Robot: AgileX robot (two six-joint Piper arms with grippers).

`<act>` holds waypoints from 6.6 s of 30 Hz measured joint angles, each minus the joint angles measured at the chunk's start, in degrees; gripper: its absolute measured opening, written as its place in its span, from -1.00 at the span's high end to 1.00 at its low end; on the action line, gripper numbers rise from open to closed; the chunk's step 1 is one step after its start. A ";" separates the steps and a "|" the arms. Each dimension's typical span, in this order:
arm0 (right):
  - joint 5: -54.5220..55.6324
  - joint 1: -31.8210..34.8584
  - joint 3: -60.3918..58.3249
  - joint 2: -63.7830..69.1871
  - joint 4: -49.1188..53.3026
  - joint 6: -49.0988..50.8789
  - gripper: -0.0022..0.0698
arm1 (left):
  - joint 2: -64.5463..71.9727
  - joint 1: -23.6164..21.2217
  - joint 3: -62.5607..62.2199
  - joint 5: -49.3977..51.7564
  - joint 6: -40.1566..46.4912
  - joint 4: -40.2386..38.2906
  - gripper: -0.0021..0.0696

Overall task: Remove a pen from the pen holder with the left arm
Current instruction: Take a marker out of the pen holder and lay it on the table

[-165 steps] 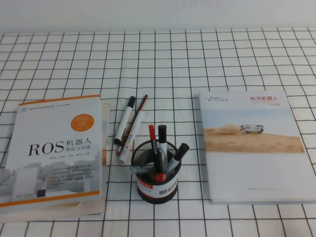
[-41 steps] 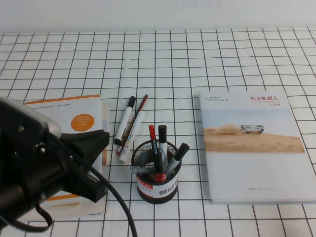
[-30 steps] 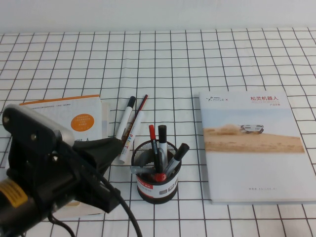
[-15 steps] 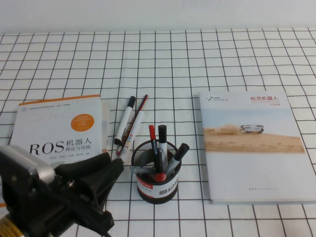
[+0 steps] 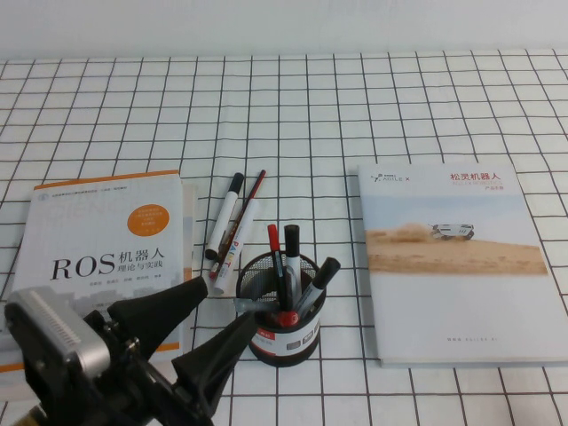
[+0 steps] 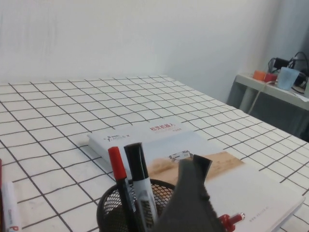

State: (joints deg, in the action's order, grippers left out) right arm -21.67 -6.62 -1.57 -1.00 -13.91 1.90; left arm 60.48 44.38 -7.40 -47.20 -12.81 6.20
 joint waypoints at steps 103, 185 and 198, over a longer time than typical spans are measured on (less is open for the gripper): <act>0.00 0.00 0.00 0.00 0.00 0.00 0.97 | 11.95 0.00 -3.81 -9.98 7.78 -6.20 0.69; 0.00 0.00 0.00 0.00 0.00 0.00 0.97 | 65.18 -13.72 -106.11 109.39 18.87 -10.61 0.71; 0.00 0.00 0.00 0.00 0.00 0.00 0.97 | 68.41 -13.94 -106.25 103.88 23.06 -12.85 0.54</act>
State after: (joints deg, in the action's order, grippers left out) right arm -21.67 -6.62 -1.57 -1.00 -13.91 1.90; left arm 128.89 30.44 -113.64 56.68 10.26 -6.65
